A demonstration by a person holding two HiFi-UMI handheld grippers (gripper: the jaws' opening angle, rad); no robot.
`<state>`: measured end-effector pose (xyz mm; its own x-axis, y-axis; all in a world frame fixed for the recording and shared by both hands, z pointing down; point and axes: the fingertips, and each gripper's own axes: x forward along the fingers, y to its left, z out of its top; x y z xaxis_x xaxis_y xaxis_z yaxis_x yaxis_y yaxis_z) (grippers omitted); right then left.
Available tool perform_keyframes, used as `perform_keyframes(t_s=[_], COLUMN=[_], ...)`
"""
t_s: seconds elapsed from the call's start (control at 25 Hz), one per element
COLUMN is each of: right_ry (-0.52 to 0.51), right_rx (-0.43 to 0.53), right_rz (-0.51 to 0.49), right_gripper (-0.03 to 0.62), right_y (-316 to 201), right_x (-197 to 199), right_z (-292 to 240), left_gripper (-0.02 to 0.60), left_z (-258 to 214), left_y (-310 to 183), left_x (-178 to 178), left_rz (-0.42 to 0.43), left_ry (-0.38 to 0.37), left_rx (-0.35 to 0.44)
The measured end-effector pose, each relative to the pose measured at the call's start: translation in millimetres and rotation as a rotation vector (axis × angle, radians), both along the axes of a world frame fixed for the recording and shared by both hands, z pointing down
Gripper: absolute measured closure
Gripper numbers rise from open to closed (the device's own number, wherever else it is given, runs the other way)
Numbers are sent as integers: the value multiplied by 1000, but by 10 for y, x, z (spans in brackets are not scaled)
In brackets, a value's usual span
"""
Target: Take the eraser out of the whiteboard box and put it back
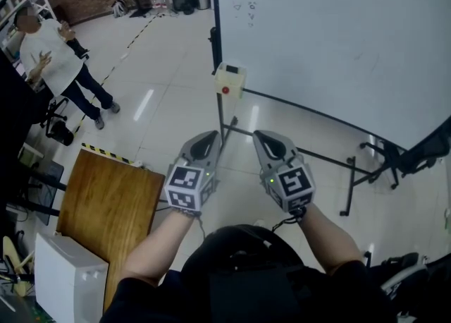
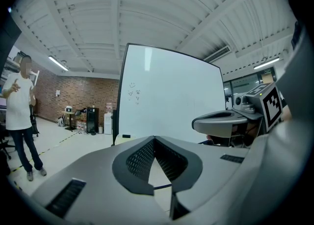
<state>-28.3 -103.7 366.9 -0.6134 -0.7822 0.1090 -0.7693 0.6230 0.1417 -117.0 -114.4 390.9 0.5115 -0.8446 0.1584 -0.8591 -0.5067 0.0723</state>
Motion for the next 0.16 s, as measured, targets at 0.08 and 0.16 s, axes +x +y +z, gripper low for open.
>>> perform_keyframes(t_s=[0.08, 0.16], right_ry=[-1, -3], right_rx=[3, 2], right_rz=[1, 1], right_gripper=[577, 577], right_y=[-9, -12], right_x=[8, 13], right_z=[1, 1], left_gripper=[581, 581], left_z=[2, 4], left_y=[-2, -2], left_x=[7, 16], left_rz=[1, 2], left_ry=[0, -1], left_rx=[0, -3])
